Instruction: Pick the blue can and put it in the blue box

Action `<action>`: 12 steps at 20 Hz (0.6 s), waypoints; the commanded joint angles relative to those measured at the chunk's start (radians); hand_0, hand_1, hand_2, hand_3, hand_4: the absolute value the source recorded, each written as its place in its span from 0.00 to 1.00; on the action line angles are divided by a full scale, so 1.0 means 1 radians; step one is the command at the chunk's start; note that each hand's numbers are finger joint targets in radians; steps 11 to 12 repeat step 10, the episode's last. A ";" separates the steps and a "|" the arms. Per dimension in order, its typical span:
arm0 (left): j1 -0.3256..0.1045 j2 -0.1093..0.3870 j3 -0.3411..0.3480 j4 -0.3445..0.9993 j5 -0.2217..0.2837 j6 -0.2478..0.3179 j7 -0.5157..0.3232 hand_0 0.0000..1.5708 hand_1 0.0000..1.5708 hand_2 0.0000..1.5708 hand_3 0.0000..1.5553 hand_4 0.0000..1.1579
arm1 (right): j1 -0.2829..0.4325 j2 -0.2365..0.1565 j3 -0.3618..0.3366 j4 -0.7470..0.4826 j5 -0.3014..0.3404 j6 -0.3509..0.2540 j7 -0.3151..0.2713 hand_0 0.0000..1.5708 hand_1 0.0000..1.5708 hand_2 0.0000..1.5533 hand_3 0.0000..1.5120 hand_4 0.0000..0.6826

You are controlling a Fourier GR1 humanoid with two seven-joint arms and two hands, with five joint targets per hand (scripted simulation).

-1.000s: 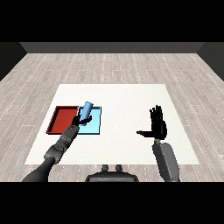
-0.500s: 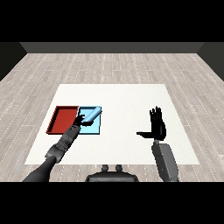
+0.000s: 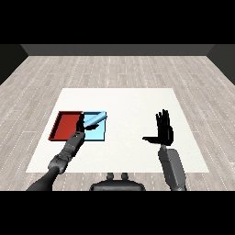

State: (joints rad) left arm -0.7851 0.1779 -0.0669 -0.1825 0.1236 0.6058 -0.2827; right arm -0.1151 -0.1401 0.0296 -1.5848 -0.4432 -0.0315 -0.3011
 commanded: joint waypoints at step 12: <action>0.286 -0.031 0.001 -0.587 0.093 -0.258 -0.501 0.00 0.00 0.00 0.00 0.00 | 0.031 -0.067 -0.034 -0.020 -0.012 0.039 0.042 0.00 0.00 0.00 0.00 0.00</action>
